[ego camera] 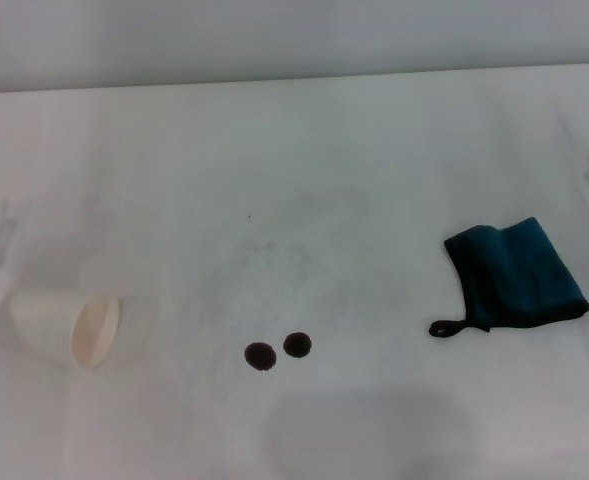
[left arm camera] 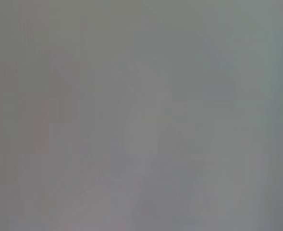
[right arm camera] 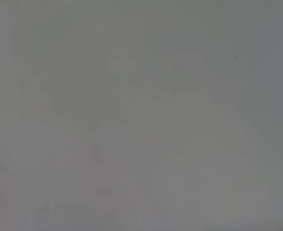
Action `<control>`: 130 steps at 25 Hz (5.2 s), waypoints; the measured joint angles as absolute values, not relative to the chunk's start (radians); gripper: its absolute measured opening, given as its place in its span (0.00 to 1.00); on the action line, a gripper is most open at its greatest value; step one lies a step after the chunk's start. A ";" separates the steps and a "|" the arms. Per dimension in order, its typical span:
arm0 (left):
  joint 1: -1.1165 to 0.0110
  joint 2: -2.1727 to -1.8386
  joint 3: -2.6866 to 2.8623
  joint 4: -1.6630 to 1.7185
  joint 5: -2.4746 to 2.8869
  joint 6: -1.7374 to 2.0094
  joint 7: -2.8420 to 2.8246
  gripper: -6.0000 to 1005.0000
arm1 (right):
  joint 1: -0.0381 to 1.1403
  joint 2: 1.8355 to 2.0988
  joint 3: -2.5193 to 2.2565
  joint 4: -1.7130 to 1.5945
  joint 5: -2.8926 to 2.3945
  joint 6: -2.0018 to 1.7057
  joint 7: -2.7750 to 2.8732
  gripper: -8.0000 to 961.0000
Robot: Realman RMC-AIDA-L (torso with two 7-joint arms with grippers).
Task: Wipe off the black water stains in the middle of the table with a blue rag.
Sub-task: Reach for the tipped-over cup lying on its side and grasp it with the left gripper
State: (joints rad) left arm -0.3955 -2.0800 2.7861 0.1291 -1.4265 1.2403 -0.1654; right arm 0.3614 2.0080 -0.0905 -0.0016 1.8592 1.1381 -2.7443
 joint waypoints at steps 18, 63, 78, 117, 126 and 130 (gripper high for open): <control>-0.388 -2.080 2.781 0.129 -1.425 1.245 -0.165 0.87 | 0.356 2.008 -0.090 0.008 1.859 1.139 -2.744 0.90; -0.964 -2.059 2.849 -0.966 -0.020 1.567 -1.185 0.87 | 0.370 2.008 -0.090 -0.001 1.859 1.142 -2.744 0.90; -1.295 -2.072 2.850 -1.099 0.499 1.580 -0.993 0.87 | 0.400 2.009 -0.090 -0.029 1.861 1.136 -2.744 0.90; -1.344 -2.091 2.849 -0.762 0.825 1.574 -0.741 0.88 | 0.396 2.013 -0.089 -0.010 2.043 1.159 -2.741 0.89; -1.323 -2.090 2.849 -0.651 0.841 1.515 -0.787 0.88 | 0.396 2.013 -0.089 -0.005 2.043 1.164 -2.741 0.89; -1.306 -2.090 2.849 -0.590 0.848 1.482 -0.817 0.87 | 0.393 2.013 -0.089 -0.004 2.043 1.173 -2.741 0.89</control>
